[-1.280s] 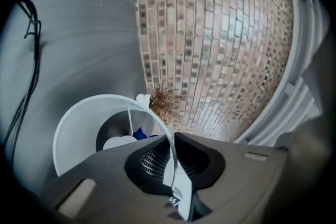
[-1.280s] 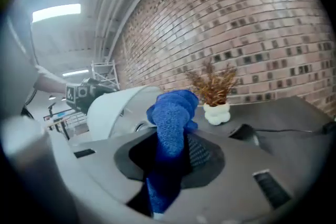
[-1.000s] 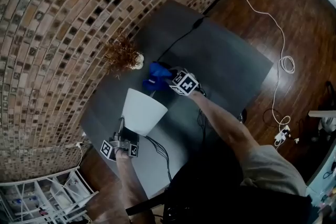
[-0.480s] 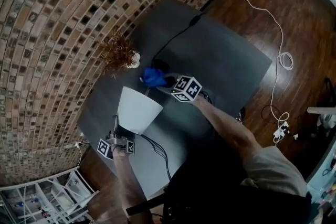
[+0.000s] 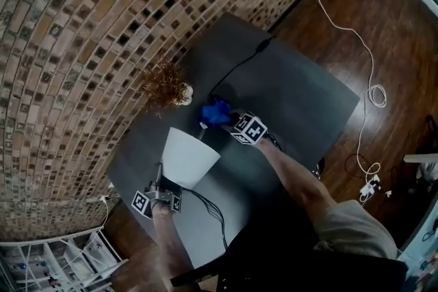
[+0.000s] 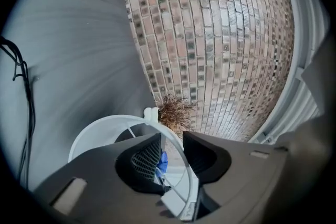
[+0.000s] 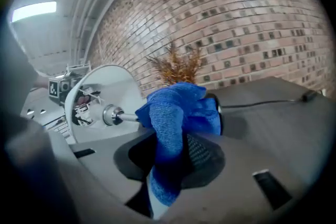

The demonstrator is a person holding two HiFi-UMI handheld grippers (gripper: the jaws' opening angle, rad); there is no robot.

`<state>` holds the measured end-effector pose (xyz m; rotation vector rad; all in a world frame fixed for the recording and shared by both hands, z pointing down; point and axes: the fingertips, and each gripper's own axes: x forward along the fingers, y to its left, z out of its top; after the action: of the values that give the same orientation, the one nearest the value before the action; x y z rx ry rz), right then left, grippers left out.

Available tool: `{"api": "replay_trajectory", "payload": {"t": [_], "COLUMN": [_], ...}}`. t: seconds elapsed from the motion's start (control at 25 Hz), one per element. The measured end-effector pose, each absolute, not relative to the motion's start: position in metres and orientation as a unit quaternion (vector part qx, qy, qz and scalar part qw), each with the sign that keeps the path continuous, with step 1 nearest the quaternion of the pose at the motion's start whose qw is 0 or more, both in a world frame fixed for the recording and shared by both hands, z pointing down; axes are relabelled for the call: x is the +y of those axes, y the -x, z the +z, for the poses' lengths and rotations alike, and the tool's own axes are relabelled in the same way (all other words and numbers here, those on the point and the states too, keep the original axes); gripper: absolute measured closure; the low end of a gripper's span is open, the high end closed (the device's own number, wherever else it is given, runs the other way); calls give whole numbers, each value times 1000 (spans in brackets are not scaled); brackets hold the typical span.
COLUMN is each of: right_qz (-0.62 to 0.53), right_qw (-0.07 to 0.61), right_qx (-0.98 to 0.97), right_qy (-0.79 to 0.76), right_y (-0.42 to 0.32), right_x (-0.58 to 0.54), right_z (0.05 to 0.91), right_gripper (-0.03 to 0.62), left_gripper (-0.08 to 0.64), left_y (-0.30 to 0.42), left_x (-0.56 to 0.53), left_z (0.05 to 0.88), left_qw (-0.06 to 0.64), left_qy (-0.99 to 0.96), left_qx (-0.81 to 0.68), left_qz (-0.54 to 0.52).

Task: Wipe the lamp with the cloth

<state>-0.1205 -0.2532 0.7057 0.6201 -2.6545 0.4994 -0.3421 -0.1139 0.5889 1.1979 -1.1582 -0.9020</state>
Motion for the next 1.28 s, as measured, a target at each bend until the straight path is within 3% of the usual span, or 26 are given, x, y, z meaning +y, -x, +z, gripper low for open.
{"api": "replay_trajectory", "payload": {"t": [0.24,0.36,0.44,0.6,0.68,0.84,1.04,1.28], "right_qz": [224,290,312,331,349,358,332,434], "right_qw": [247,185,129,58,59,73,97,60], "right_qx": [-879,-806,-805,-874,-880,-896,-923,-883], "right_qy": [-341,-481,-488,-351,-316,-253,-170,-169], "right_y": [65,-11,-36,-13,-8,25,103,101], "right_x": [-294,-323,-324,-279,-249,-196,-154,-134], "right_z": [730,717,696,654,655,644,605,607], "right_gripper": [489,491,489,489,489,489,500,497], "left_gripper": [414,416,417,405,405,494,497,472], "left_y": [336,330,324,293,278,239,198,107], "left_x": [-112,-116,-122,-133,-135,-135,-146,-172], "left_z": [595,589,579,560,552,511,472,437], "left_qw": [589,569,541,475,427,331,234,78], "left_qy": [-525,-559,-600,-702,-747,-826,-875,-875], "left_qx": [-494,-510,-520,-511,-501,-453,-413,-317], "left_qz": [-366,-323,-278,-144,-91,-44,101,359]}}
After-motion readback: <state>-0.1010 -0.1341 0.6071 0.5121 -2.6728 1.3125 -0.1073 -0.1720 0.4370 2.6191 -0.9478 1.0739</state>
